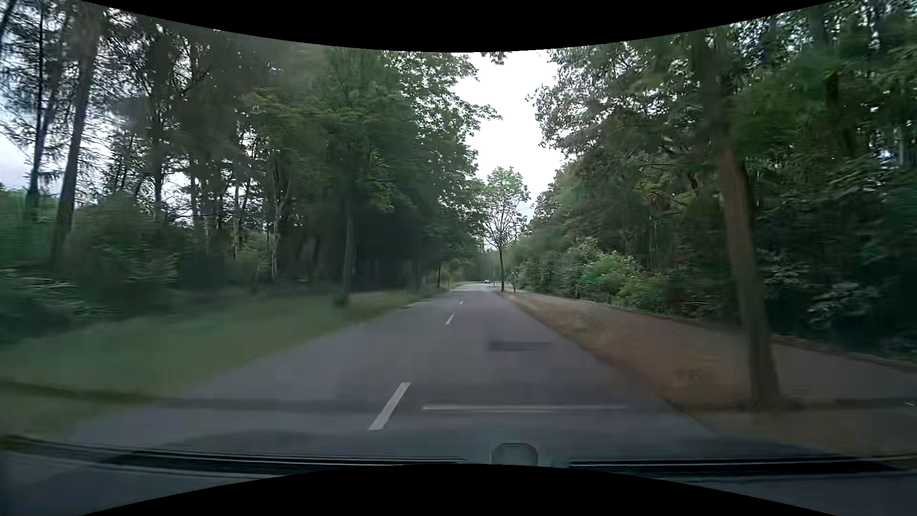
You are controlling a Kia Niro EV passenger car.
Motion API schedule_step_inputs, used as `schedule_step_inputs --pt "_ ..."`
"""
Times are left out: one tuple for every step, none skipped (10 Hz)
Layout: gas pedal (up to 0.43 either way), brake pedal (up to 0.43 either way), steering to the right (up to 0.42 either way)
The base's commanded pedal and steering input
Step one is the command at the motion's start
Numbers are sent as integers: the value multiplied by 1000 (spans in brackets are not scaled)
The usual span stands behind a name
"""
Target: Follow the waypoints while adhering to traffic rules and regulations
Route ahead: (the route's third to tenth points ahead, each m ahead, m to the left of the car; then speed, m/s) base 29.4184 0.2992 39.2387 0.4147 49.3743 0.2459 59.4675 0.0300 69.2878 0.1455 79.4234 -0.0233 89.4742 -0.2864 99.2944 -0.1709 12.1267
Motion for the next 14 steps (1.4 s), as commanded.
schedule_step_inputs --pt "138 0 3" --pt "138 0 3" --pt "138 0 2" --pt "150 0 2" --pt "150 0 2" --pt "150 0 1" --pt "150 0 2" --pt "150 0 1" --pt "150 0 1" --pt "150 0 0" --pt "150 0 -1" --pt "150 0 -1" --pt "150 0 0" --pt "150 0 -1"
